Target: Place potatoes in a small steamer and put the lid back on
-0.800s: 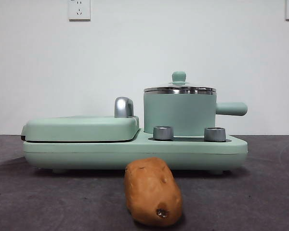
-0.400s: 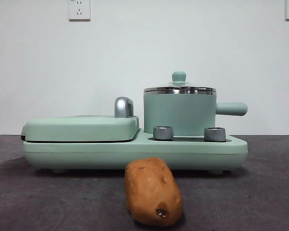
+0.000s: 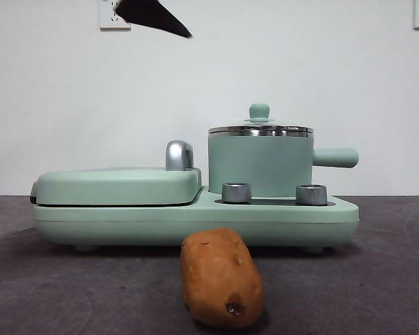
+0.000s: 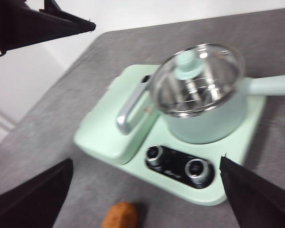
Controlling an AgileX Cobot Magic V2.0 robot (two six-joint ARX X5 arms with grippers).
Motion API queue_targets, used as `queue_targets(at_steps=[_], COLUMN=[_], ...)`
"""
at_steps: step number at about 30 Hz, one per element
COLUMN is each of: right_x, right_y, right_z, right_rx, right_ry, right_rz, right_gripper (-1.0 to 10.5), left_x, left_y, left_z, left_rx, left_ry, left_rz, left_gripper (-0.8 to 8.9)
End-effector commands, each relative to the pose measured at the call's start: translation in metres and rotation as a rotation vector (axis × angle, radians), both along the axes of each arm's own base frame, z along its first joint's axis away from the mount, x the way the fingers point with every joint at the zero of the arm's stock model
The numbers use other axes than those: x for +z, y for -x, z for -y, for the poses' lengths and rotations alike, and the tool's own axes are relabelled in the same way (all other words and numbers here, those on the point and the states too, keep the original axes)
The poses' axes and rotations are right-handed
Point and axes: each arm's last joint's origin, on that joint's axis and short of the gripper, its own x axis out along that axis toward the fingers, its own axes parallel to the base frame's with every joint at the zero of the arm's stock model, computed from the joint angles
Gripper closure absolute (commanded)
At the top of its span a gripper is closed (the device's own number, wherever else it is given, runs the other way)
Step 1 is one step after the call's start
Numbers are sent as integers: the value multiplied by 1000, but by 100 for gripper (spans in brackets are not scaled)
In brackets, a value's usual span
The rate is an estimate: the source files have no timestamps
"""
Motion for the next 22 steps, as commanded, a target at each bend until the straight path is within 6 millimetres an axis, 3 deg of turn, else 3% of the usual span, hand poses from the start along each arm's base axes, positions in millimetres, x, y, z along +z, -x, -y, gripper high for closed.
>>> queue_targets(at_steps=[1,11,16,22], right_x=[8,10,10,10], right_y=[3,8,8,8], right_z=[1,2,2,2], right_rx=[-43,-77,-76,-68], right_ry=[17,32,31,28], right_rz=[38,54,53,53], right_gripper=[454,454,454,454], left_x=[0,-28,-49,-64], left_y=[-13,-45,-51,-52], left_z=[23,96,117,128], left_rx=[21,77,83,87], left_ry=[-55,-206,-230,-240], left_rz=[30,25,-2,-39], left_gripper=[344,346,347,349])
